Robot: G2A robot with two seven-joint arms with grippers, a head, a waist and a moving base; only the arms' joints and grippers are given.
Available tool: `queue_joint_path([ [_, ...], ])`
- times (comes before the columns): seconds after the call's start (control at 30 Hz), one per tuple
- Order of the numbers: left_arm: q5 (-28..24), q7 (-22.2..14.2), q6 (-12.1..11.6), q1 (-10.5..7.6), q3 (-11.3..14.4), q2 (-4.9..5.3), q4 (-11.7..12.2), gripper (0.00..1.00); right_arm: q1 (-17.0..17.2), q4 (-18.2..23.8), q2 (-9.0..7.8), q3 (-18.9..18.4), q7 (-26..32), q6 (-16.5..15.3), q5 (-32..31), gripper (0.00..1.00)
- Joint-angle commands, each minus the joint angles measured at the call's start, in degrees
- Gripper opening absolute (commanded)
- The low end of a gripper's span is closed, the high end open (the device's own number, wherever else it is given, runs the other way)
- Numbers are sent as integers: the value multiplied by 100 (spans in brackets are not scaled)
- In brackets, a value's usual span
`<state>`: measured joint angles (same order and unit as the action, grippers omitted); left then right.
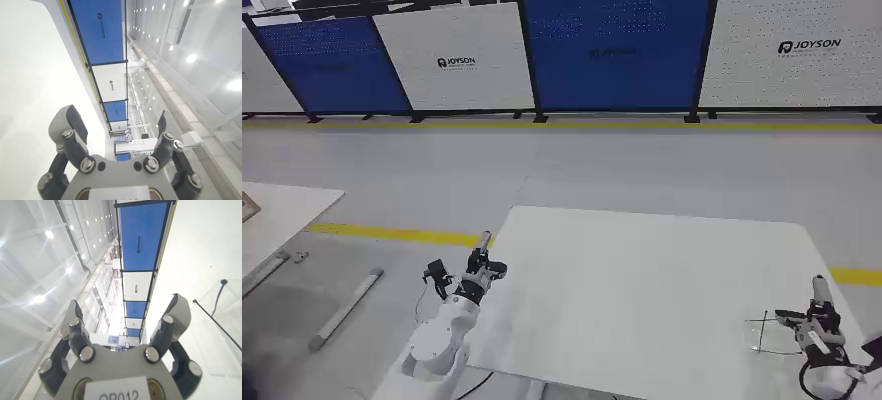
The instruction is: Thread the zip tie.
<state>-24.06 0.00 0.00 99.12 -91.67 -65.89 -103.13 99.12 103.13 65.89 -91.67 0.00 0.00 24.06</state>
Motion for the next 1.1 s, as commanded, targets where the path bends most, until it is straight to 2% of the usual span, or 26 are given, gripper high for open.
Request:
queue_joint_path([
  [0.0, 0, 0, 0, 0, 0, 0, 0, 100, 0, 0, 0, 0, 0, 0, 0, 78],
  [0.03, 0, 0, 0, 0, 0, 0, 0, 100, 0, 0, 0, 0, 0, 0, 0, 78],
  [0.07, 0, 0, 0, 0, 0, 0, 0, 100, -8, 22, -3, -5, 22, -20, -59, 100],
  [0.13, 0, 0, 0, 0, 0, 0, 0, 100, 33, 80, -25, -58, 264, -135, -388, 100],
  [0.2, 0, 0, 0, 0, 0, 0, 0, 100, 102, 153, -79, -196, 1123, -218, -481, 100],
  [0.3, 0, 0, 0, 0, 0, 0, 0, 100, 225, 141, -167, -712, 2121, -404, -525, 100],
  [0.4, 0, 0, 0, 0, 0, 0, 0, 100, 310, 167, -269, -1168, 3219, -457, -742, 100],
  [0.43, 0, 0, 0, 0, 0, 0, 0, 100, 303, 115, -295, -1342, 3424, -441, -742, 100],
  [0.93, 0, 0, 0, 0, 0, 0, 0, 100, 303, 115, -295, -1342, 3424, -441, -742, 100],
  [1.0, 0, 0, 0, 0, 0, 0, 0, 100, 300, 259, -334, -1253, 4142, -435, -842, 100],
  [1.03, 0, 0, 0, 0, 0, 0, 0, 100, 222, 221, -384, -1380, 4711, -392, -880, 100],
  [1.07, 0, 0, 0, 0, 0, 0, 0, 100, 164, 219, -417, -1478, 4987, -394, -962, 100],
])
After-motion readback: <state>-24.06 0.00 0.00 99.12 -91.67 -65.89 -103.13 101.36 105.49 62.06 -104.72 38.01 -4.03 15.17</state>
